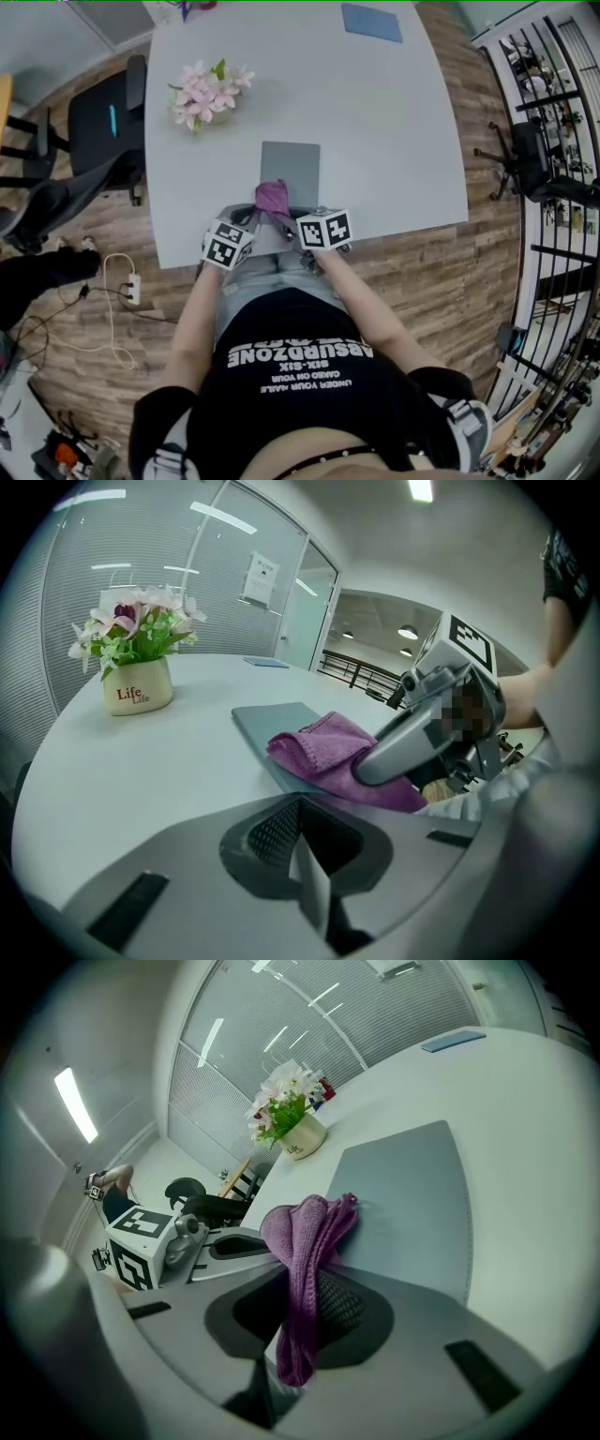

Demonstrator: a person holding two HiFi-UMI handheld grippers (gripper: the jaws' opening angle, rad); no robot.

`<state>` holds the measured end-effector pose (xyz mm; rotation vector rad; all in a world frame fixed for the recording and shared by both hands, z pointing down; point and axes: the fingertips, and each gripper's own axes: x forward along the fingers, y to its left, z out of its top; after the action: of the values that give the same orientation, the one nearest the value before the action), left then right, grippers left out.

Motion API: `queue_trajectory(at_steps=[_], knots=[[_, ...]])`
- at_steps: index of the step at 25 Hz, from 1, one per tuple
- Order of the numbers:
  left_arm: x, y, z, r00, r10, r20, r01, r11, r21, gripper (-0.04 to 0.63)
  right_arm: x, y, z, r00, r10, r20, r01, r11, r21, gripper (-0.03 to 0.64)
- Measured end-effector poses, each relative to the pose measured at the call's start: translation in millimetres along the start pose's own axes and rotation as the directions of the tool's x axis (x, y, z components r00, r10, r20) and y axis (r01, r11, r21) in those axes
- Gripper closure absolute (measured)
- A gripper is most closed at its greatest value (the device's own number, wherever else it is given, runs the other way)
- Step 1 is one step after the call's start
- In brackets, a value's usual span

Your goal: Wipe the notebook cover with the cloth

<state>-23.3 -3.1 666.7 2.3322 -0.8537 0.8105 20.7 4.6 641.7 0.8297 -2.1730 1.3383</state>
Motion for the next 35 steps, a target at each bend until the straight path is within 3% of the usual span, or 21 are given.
queue_trajectory(at_steps=[22, 29, 35], knots=[[7, -3, 2, 1.0, -0.015, 0.012, 0.015, 1.0, -0.004, 0.578, -44, -41, -5, 0.994, -0.087, 0.066, 0.084, 0.995, 0.054, 0.541], [7, -4, 2, 1.0, -0.019, 0.005, 0.019, 1.0, -0.002, 0.578, -71, -64, -7, 0.979, -0.182, 0.091, 0.18, 0.983, 0.031, 0.541], [6, -5, 3, 1.0, -0.013, 0.001, 0.013, 1.0, 0.019, 0.578, -79, -77, -16, 0.973, -0.215, 0.086, 0.218, 0.976, -0.023, 0.541]])
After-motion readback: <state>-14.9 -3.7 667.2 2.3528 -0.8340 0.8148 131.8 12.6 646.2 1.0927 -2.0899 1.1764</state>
